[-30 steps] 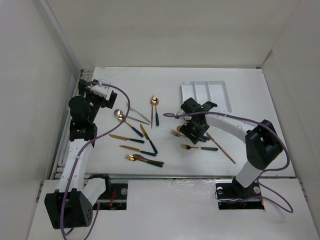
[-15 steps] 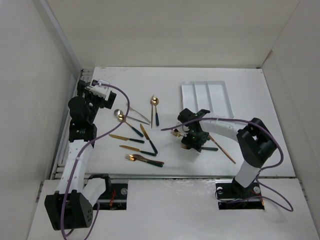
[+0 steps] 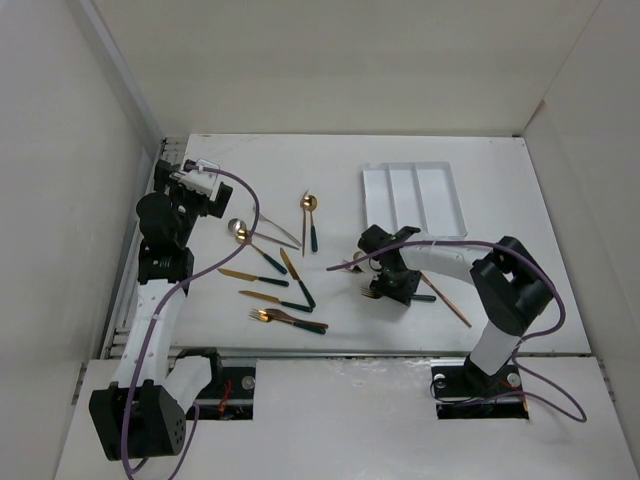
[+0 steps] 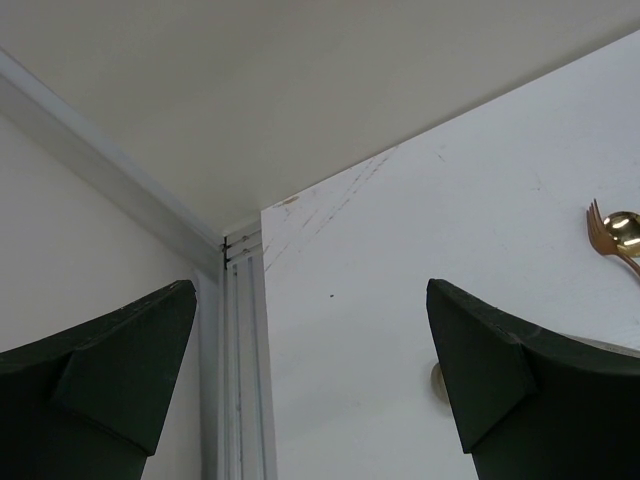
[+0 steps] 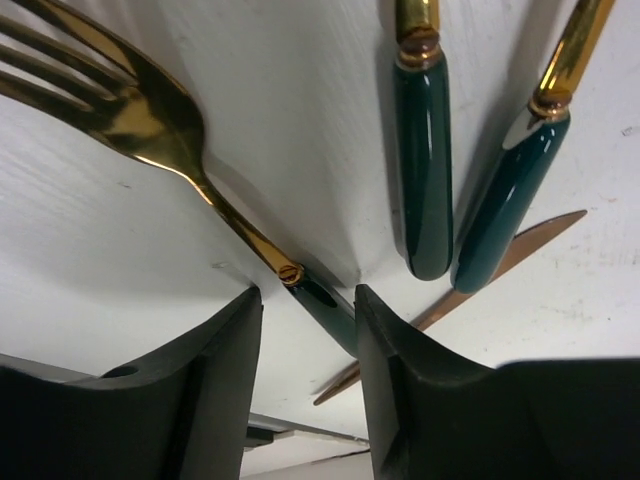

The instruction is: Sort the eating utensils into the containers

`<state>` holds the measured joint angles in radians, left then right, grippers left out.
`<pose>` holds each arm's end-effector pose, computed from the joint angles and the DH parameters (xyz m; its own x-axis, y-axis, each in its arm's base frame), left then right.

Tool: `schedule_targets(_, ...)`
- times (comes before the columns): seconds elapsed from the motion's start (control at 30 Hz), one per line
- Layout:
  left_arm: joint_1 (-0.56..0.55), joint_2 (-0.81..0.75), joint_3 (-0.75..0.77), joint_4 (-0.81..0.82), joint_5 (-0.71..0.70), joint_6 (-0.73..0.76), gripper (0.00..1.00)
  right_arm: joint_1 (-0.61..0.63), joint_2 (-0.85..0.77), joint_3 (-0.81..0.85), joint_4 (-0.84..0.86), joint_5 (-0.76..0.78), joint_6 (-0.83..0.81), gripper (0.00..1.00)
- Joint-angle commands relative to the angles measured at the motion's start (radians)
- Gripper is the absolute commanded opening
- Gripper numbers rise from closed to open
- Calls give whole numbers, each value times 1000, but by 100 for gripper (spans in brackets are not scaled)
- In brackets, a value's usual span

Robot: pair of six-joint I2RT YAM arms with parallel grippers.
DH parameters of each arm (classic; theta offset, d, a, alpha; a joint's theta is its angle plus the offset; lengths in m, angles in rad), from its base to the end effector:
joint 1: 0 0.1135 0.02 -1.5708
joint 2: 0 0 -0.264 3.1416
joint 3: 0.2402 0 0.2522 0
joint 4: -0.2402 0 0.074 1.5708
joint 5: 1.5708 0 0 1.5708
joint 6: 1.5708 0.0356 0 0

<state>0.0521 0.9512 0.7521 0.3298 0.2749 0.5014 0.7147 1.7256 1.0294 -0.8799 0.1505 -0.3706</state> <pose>0.2262 0.0021 0.3529 0.2192 0.4747 -0.8524 0.1292 0.8519 0.5076 0.2199 0.1838 0.1541 -0.4691 -0.8811 0.0592 -0.8781 0.4582 -0.1378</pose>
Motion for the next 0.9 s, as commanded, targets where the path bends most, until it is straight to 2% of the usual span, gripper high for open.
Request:
schedule_targets(0.0, -5, -25, 3, 15, -6, 11, 100, 0, -14, -22, 81, 67, -5, 47)
schedule_targets(0.2, -5, -25, 3, 15, -6, 20, 100, 0, 25, -31, 136, 49, -5, 40)
schedule_targets(0.33, -5, -34, 3, -8, -6, 49, 100, 0, 48, -11, 136, -2, -5, 28)
schedule_targets(0.47, -5, -34, 3, -32, 3, 62, 100, 23, 75, 9, 136, -11, -14, 9)
schedule_targets(0.57, -5, -43, 3, -54, 14, 62, 100, 45, 86, 33, 136, -34, -4, 0)
schedule_targets(0.67, -5, -43, 3, -63, 33, 62, 100, 54, 86, 69, 136, -58, 8, 0)
schedule_targets(0.87, -5, -52, -7, -63, 33, 62, 100, 54, -21, 171, 157, -106, 9, 0)
